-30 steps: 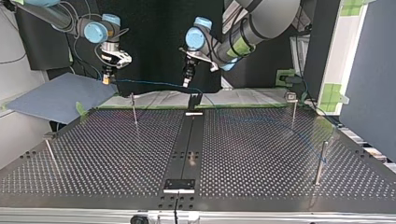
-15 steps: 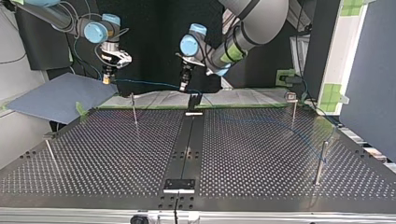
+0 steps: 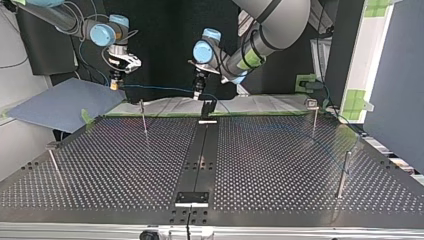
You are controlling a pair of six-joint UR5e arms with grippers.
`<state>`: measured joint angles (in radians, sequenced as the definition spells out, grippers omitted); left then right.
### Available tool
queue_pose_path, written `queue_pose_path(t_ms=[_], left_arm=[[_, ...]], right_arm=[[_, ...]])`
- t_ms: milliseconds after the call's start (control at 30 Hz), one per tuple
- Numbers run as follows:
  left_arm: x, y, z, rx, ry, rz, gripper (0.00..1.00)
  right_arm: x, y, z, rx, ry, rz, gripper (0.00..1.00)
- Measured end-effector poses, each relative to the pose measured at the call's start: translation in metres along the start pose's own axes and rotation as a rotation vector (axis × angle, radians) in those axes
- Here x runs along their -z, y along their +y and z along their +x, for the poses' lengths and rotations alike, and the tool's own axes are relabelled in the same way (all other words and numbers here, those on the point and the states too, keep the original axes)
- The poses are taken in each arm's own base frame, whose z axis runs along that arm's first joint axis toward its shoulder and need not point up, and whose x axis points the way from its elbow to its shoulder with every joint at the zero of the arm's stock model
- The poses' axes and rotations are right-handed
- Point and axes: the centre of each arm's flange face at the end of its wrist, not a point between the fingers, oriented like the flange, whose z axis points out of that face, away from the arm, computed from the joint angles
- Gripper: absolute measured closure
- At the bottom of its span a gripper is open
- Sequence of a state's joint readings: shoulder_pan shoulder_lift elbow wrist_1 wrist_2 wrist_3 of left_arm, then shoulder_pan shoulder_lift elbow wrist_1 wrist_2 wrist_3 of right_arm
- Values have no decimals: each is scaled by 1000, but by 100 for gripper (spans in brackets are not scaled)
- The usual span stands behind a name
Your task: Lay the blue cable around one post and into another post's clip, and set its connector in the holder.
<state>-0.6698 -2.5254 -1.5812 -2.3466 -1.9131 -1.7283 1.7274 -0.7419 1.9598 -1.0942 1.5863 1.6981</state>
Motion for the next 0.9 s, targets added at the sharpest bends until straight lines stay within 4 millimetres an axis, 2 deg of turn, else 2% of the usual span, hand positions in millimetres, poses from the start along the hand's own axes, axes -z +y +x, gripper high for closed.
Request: queue_pose_path(t_ms=[100,133,167,200,233,267,300,333,367,400,433,900], left_arm=[[0,0,0,1,-1,1,3],[0,0,0,2,-1,2,10],[0,0,0,2,-1,2,27],[0,0,0,1,-1,2,27],[0,0,0,1,-1,2,46],[0,0,0,1,0,2,60],[0,0,0,1,0,3,60],[0,0,0,1,0,3,80],[0,0,0,1,1,3,92],[-1,0,0,1,1,4,92],[-1,1,0,1,1,6,100],[-1,-6,1,-12,14,80,100]], right_arm=[[0,0,0,1,-1,-1,100],[0,0,0,1,-1,-1,100],[0,0,0,1,-1,-1,100],[0,0,0,1,-1,-2,100],[0,1,0,1,-1,-2,100],[0,1,0,1,-1,-2,100],[0,0,0,1,-2,-2,100],[0,0,0,2,-2,-2,100],[0,0,0,2,-2,-2,100],[0,0,0,2,-3,-2,100],[0,0,0,2,-3,-2,100],[0,1,0,3,-4,-3,100]])
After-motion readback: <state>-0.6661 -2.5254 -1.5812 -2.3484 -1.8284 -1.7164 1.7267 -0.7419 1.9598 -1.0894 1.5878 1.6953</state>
